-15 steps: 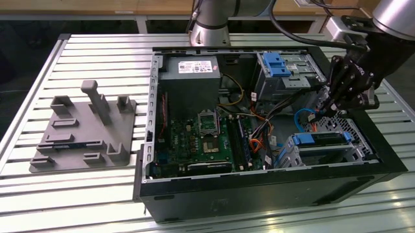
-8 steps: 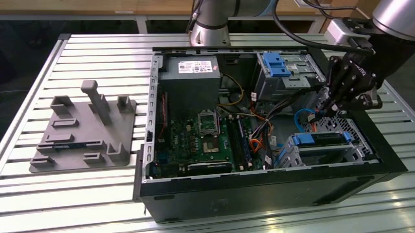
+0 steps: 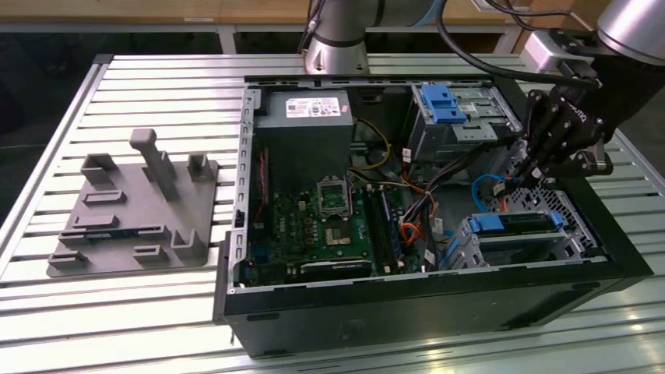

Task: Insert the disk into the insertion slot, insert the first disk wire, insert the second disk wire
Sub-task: 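Insert the first disk wire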

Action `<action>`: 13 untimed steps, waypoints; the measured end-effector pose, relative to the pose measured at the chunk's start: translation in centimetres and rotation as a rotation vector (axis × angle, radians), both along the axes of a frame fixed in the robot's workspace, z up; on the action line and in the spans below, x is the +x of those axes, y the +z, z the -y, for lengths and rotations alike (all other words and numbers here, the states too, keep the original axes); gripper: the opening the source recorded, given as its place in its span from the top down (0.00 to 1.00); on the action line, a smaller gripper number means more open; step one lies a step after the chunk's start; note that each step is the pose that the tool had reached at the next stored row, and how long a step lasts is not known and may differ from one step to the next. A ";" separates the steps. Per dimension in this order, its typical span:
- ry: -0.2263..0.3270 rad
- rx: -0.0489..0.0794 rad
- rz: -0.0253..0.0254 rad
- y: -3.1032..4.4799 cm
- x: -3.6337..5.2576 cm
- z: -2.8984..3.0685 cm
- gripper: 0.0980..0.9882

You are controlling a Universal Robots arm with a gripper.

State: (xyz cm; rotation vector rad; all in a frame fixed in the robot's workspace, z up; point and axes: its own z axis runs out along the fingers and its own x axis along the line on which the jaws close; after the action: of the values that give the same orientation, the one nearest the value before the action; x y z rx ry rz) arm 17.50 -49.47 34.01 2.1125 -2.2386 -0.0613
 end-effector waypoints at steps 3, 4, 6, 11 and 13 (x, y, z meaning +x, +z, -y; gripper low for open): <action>0.002 0.000 0.0000 0.66 0.00 0.01 0.93; 0.004 0.000 0.0000 0.86 0.01 0.06 0.93; 0.008 0.000 0.0000 1.10 0.00 0.20 0.93; 0.011 -0.002 0.0000 1.49 0.00 0.72 0.93; 0.014 -0.002 0.0000 1.50 0.00 0.96 0.93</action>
State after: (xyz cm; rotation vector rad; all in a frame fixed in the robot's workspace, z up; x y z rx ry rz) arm 17.49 -50.43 35.51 2.1266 -2.2230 -0.0583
